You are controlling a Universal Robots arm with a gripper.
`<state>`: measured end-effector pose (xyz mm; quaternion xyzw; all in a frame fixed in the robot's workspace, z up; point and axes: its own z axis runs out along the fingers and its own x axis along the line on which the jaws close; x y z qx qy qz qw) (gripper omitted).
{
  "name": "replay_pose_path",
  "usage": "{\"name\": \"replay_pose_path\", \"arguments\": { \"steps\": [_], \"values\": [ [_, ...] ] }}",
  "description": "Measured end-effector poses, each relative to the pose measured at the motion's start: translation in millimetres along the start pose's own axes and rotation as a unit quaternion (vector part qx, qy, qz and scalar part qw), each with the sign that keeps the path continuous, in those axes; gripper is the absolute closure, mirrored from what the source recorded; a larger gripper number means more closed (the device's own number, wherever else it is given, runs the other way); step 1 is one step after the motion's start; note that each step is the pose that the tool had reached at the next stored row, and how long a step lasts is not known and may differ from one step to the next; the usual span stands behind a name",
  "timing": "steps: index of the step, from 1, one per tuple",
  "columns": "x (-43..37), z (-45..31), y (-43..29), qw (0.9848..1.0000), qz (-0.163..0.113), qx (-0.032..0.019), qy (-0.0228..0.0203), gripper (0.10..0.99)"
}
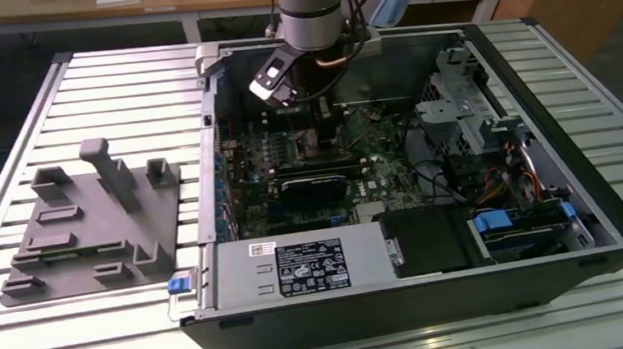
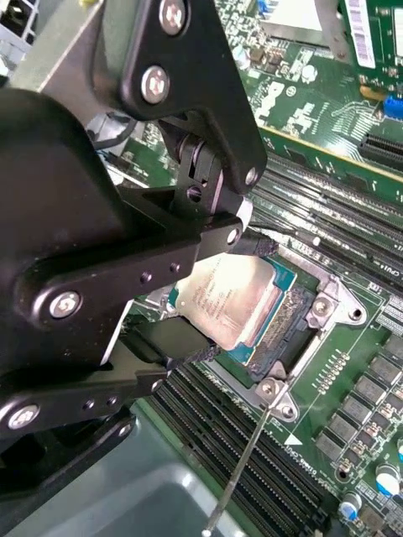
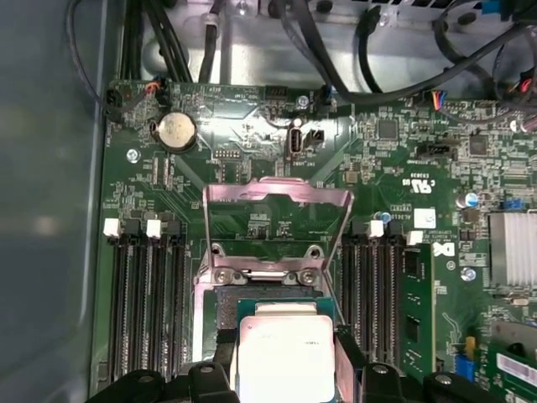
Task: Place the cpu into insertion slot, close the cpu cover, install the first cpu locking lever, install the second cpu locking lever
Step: 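Place the cpu into insertion slot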
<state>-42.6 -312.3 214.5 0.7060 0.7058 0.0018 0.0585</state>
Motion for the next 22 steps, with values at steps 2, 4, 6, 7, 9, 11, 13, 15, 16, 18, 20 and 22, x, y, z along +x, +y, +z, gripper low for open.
{"name": "replay_pose_path", "arguments": {
  "steps": [2,4,6,7,9,11,13,15,16,18,20,22],
  "values": [
    [1.2,2.0,-0.3,1.0,0.0,0.0,-0.0001,0.545],
    [2.7,3.7,-0.5,1.0,0.0,0.0,-0.0001,0.545],
    [3.8,6.3,-0.7,1.0,0.0,0.0,-0.0001,0.545],
    [4.0,7.7,-0.8,1.0,0.0,0.0,0.0,0.545],
    [4.5,10.6,-1.1,1.0,0.0,0.0,0.0,0.545],
    [4.7,12.6,-1.4,1.0,0.0,0.0,0.0,0.545],
    [4.7,13.2,-1.5,1.0,0.0,0.0001,-0.0001,0.545],
    [4.8,13.5,-1.5,1.0,0.0,0.0,0.0,0.545],
    [4.9,14.3,-1.5,1.0,0.0,-0.0001,0.0001,0.545],
    [4.9,15.7,-1.7,1.0,0.0,0.0,0.0004,0.545],
    [4.9,16.7,-1.8,1.0,0.0,0.0001,0.0033,0.545],
    [5.1,17.6,-1.9,1.0,0.001,0.0,0.0087,0.545]
  ]
}}
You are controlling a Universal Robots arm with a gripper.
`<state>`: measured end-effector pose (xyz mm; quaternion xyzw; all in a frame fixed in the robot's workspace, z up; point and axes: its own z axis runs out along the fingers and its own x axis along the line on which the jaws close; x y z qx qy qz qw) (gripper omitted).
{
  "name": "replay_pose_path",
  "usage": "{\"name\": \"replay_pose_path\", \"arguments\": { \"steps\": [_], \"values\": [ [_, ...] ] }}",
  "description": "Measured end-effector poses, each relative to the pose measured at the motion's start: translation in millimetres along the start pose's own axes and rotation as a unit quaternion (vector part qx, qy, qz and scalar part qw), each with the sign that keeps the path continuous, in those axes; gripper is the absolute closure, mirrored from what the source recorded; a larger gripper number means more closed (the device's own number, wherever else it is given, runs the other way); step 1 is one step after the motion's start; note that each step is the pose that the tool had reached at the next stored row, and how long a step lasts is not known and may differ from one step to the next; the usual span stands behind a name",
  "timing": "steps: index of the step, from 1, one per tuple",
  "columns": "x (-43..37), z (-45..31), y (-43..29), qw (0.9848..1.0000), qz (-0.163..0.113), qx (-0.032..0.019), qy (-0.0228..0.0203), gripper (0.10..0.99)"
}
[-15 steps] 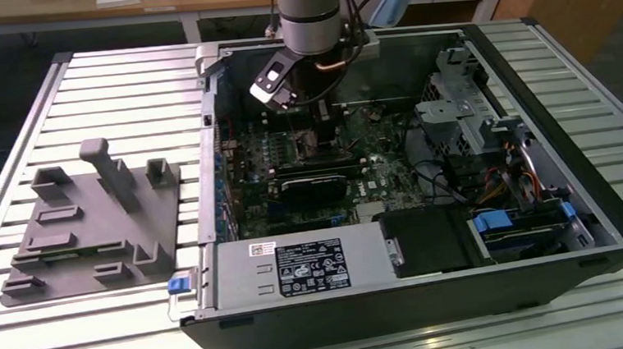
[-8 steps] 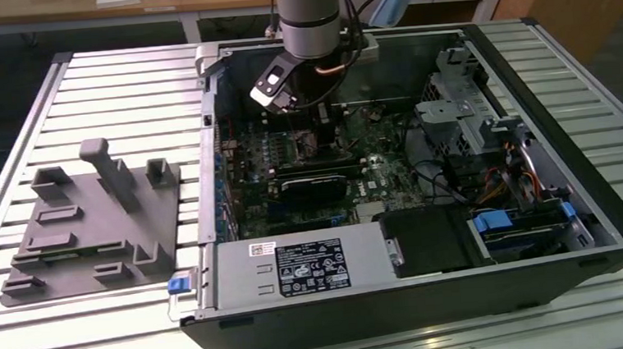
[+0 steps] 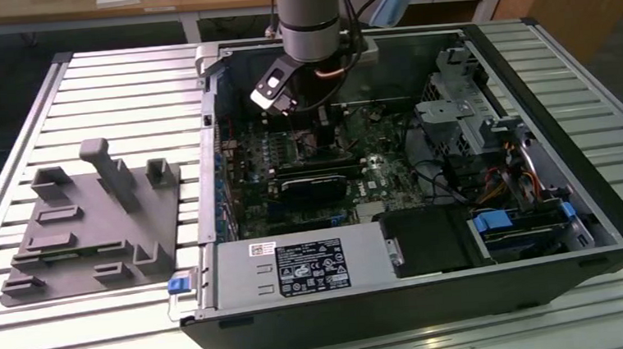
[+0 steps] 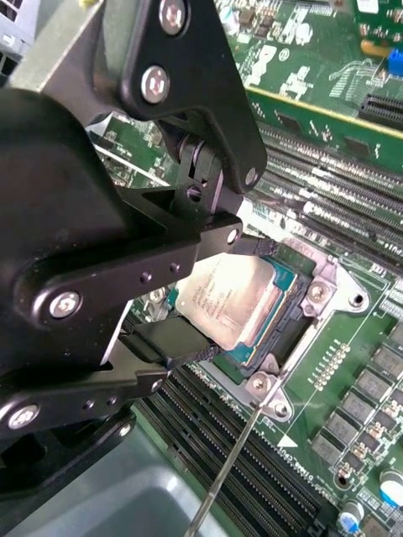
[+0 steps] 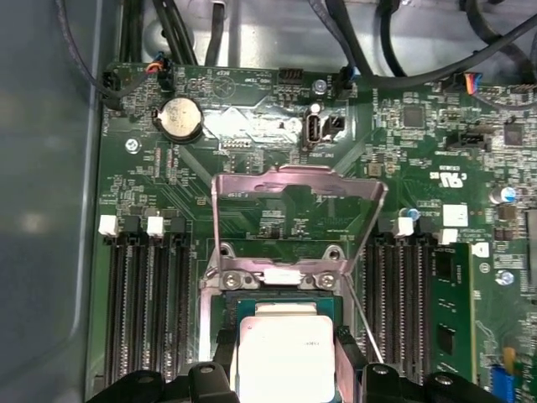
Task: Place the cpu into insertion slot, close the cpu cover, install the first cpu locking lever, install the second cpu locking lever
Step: 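Place the cpu into insertion slot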
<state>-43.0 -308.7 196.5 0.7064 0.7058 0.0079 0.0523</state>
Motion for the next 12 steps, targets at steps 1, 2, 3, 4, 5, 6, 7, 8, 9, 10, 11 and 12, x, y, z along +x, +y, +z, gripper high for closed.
{"name": "replay_pose_path", "arguments": {
  "steps": [1,2,3,4,5,6,7,8,9,10,11,12],
  "values": [
    [0.0,0.4,0.0,1.0,0.0,0.0,0.003,0.545],
    [0.1,0.7,-0.1,1.0,0.0,0.0,0.0053,0.545],
    [0.1,1.0,-0.2,1.0,0.001,0.0,0.0068,0.545],
    [0.2,1.3,-0.2,1.0,0.001,-0.0001,0.0073,0.545],
    [0.2,1.7,-0.3,1.0,0.001,-0.0001,0.0073,0.545],
    [0.1,2.0,-0.5,1.0,0.001,0.0001,0.0072,0.545],
    [0.1,2.3,-0.6,1.0,0.001,0.0001,0.0071,0.545],
    [0.1,2.5,-0.7,1.0,0.001,0.0001,0.0071,0.545],
    [0.1,2.7,-0.8,1.0,0.001,0.0001,0.0071,0.545],
    [0.2,2.9,-0.9,1.0,0.001,0.0001,0.0072,0.545],
    [0.2,3.1,-1.0,1.0,0.001,0.0001,0.0072,0.545],
    [0.2,3.3,-1.2,1.0,0.001,0.0001,0.0072,0.545]
  ]
}}
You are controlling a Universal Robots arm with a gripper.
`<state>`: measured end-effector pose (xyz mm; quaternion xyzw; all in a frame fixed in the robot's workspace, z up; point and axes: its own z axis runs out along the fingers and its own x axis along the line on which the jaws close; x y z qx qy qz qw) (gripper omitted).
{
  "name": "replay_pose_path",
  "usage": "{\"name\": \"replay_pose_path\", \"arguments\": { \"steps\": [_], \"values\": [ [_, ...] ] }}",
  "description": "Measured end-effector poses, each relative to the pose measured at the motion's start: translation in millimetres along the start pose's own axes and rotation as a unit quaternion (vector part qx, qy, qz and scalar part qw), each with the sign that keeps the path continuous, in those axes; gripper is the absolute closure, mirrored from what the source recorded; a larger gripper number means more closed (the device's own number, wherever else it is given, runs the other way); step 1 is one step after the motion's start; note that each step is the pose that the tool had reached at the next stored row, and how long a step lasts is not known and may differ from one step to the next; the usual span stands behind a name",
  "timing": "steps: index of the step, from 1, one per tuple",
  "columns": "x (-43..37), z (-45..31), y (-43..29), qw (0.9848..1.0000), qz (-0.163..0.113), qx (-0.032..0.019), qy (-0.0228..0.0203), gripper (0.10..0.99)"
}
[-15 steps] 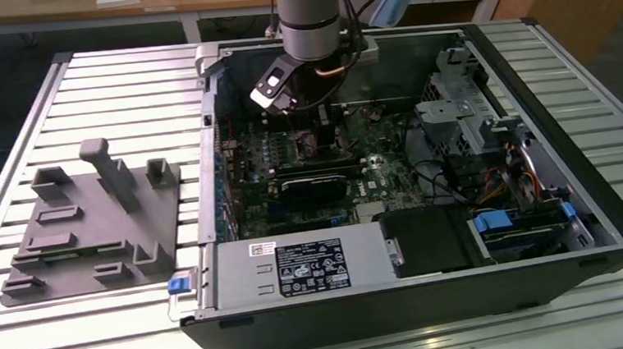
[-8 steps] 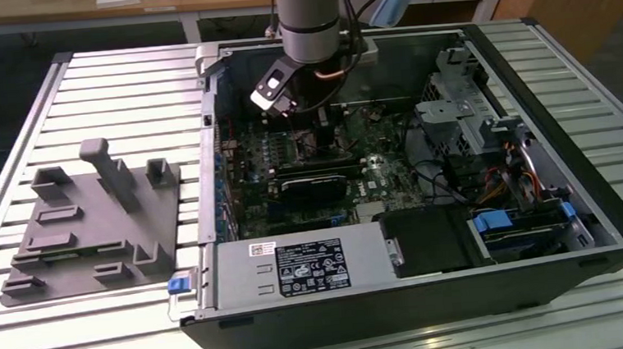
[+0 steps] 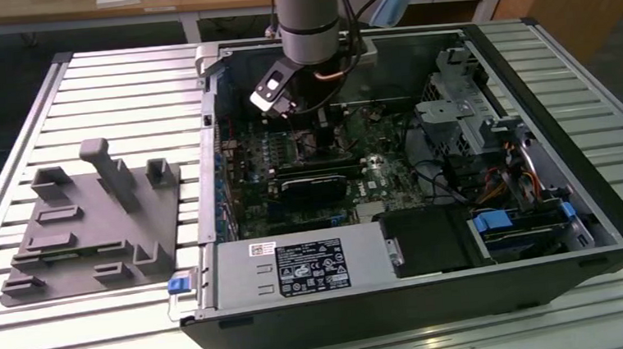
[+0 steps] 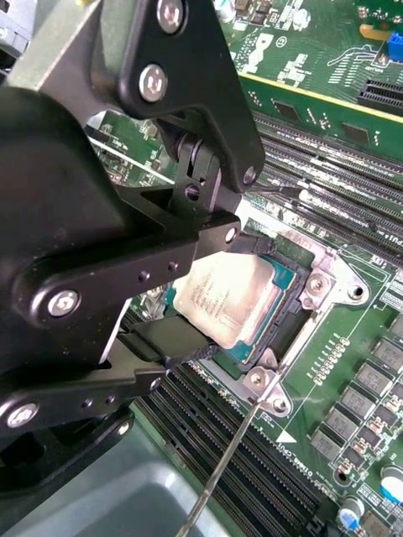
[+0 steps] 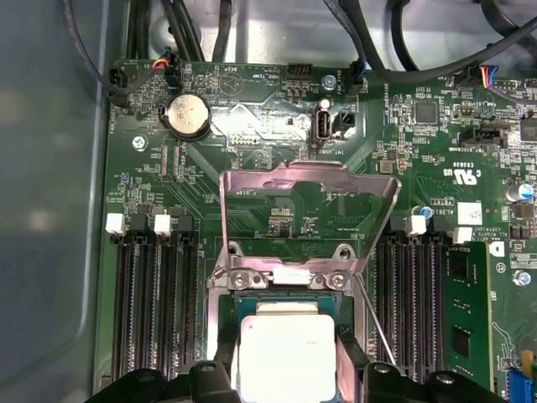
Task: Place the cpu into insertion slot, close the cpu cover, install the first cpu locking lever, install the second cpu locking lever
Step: 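Place the cpu into insertion slot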
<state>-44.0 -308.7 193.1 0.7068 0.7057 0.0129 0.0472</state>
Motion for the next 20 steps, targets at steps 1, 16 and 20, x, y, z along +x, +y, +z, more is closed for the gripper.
{"name": "replay_pose_path", "arguments": {
  "steps": [1,16,20],
  "values": [
    [0.0,0.2,-0.2,1.0,0.0,0.0,-0.0001,0.545],
    [0.0,1.5,-0.9,1.0,0.0,0.0,0.0001,0.545],
    [-0.1,1.5,-0.9,1.0,0.0,0.0,0.0001,0.545]
  ]
}}
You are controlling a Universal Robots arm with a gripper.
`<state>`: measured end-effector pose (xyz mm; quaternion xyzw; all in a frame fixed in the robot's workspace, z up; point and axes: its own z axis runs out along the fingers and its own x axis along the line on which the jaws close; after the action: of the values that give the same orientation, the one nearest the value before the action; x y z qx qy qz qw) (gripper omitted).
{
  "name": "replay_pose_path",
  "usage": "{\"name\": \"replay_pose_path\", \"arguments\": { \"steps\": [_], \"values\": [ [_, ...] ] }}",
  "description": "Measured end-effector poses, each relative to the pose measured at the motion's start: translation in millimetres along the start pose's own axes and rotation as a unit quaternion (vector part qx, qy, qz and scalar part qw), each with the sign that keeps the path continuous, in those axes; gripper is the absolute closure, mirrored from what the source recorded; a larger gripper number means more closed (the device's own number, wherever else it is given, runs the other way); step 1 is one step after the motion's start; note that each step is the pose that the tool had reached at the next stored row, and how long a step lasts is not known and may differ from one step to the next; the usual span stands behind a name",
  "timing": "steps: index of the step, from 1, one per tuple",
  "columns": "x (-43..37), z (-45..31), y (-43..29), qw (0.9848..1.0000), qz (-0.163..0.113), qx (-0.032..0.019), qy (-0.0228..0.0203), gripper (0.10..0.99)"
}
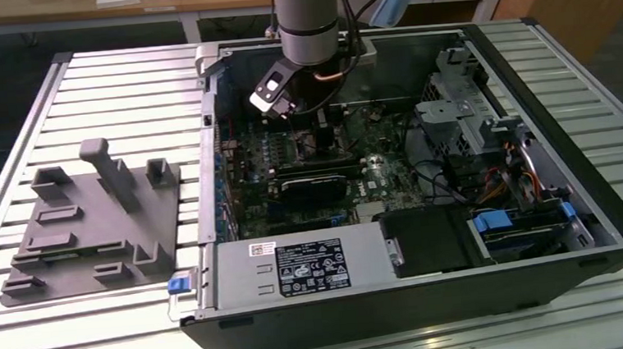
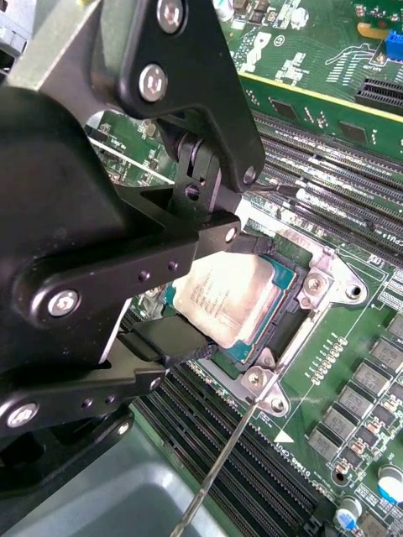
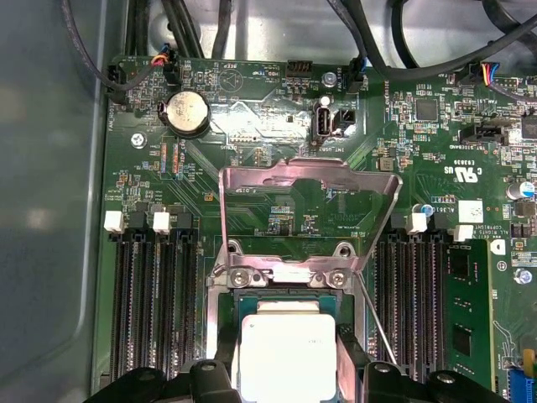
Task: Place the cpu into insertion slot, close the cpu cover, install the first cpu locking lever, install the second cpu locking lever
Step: 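Place the cpu into insertion slot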
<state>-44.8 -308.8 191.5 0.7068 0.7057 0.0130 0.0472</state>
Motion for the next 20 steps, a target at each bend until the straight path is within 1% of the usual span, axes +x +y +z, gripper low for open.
{"name": "replay_pose_path", "arguments": {
  "steps": [3,4,10,20],
  "values": [
    [0.1,0.3,0.1,1.0,0.0,-0.0003,0.0005,0.533],
    [0.0,0.2,0.0,1.0,0.0,-0.0002,0.0003,0.471],
    [-0.3,-0.9,0.1,1.0,0.0,0.0,-0.0001,0.471],
    [-0.6,-9.9,0.9,1.0,0.0,0.0,0.0,0.471]
  ]
}}
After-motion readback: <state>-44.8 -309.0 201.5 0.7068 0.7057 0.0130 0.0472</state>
